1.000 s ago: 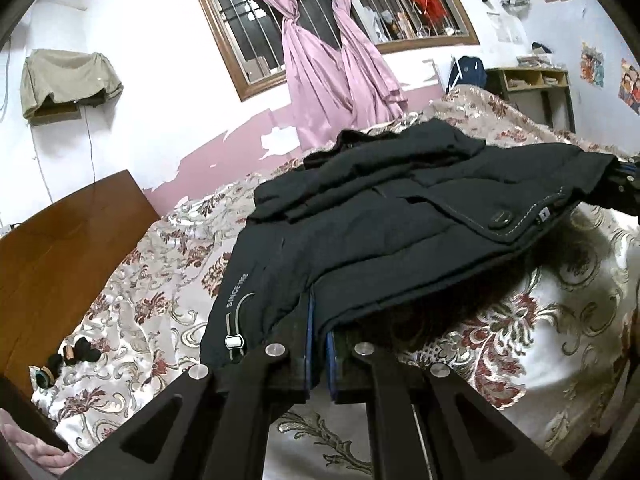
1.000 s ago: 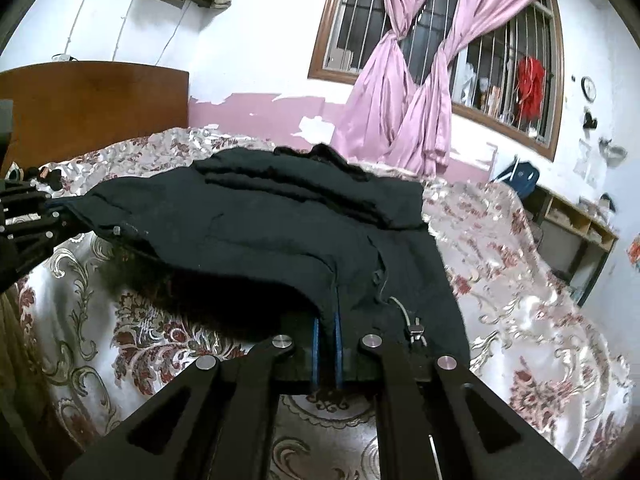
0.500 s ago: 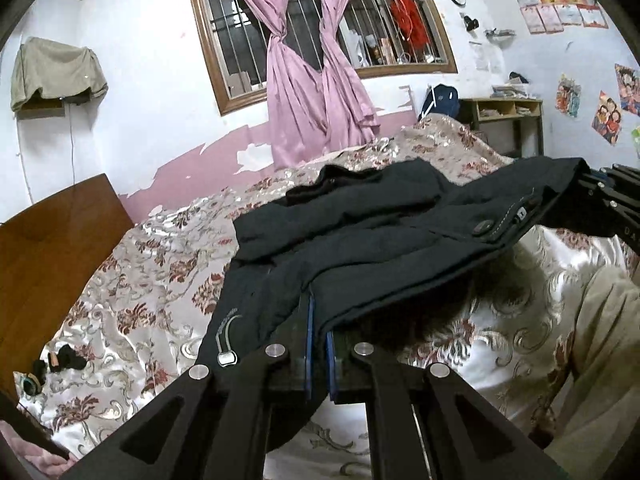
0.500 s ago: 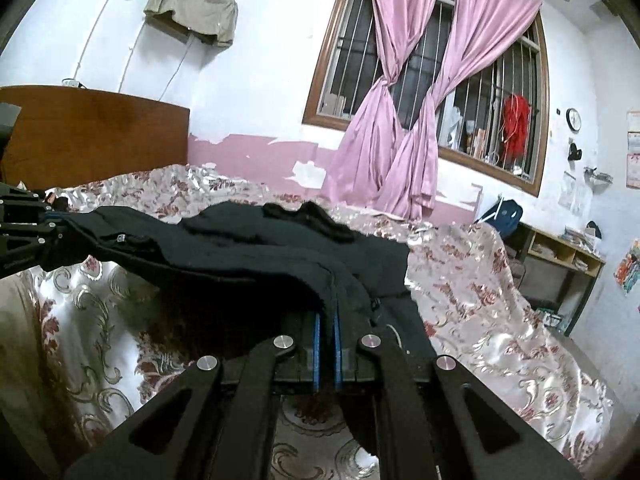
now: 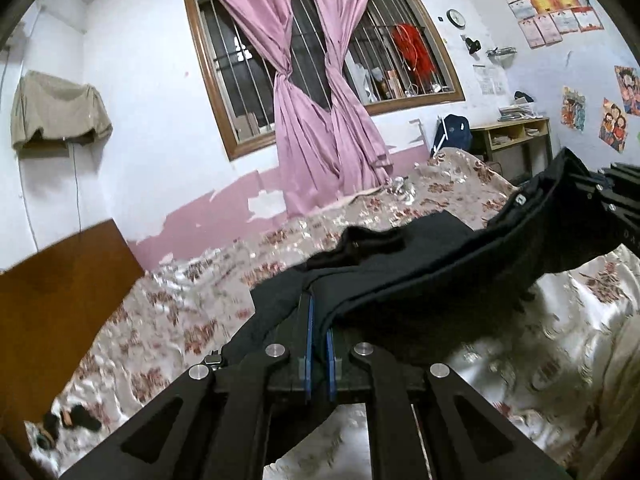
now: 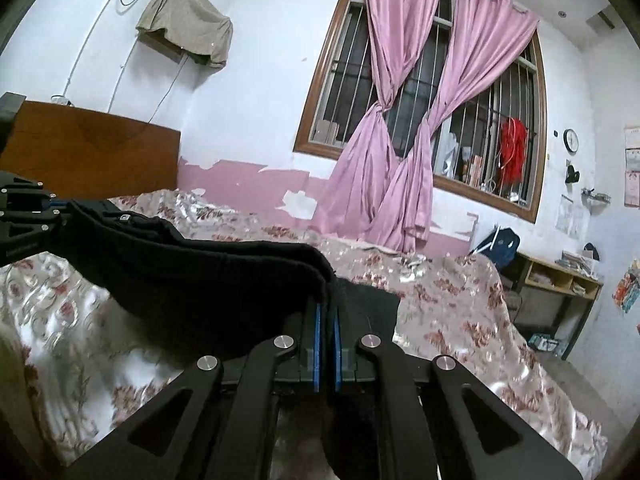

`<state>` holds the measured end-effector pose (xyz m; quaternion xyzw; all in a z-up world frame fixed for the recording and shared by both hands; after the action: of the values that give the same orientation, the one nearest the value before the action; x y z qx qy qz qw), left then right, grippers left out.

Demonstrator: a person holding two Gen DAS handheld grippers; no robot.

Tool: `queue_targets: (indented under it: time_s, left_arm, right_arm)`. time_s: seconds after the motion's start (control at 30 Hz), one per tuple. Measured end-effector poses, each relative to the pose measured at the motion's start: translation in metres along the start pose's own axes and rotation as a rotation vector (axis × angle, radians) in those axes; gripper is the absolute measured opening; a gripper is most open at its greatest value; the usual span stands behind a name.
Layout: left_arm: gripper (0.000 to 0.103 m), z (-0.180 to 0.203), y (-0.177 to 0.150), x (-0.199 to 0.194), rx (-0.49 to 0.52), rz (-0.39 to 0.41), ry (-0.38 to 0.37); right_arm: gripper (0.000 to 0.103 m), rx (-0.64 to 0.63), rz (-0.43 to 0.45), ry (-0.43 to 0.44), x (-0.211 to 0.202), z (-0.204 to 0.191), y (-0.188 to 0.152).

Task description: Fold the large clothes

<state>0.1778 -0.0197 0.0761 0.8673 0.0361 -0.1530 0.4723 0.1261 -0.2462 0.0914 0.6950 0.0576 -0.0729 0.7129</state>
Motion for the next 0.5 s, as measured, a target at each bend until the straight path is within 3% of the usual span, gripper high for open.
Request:
queue_targets:
  time_s: [0.27,0.5]
  left_arm:
    - [0.006,-0.020,0.042,0.062,0.035,0.007,0.002]
    - [0.005,-0.034,0.064,0.136,0.063,-0.001,0.029]
  right_arm:
    - [0.004,-0.056,0.052,-0.013,0.067,-0.007,0.037]
    - [0.004,-0.092,0.063,-0.038,0.150,-0.012,0.060]
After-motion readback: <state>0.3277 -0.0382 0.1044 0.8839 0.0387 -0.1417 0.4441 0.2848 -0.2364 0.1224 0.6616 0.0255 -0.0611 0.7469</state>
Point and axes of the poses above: each gripper's, at about its wrist camera, not at the fingertips, and x roughly the way its jaws point, z to its right, y to its top, the point moved 3 cm from there along x, roughly the way its jaws point, and after that the axes turned 13 degrees about x, right-handed, at the moved point
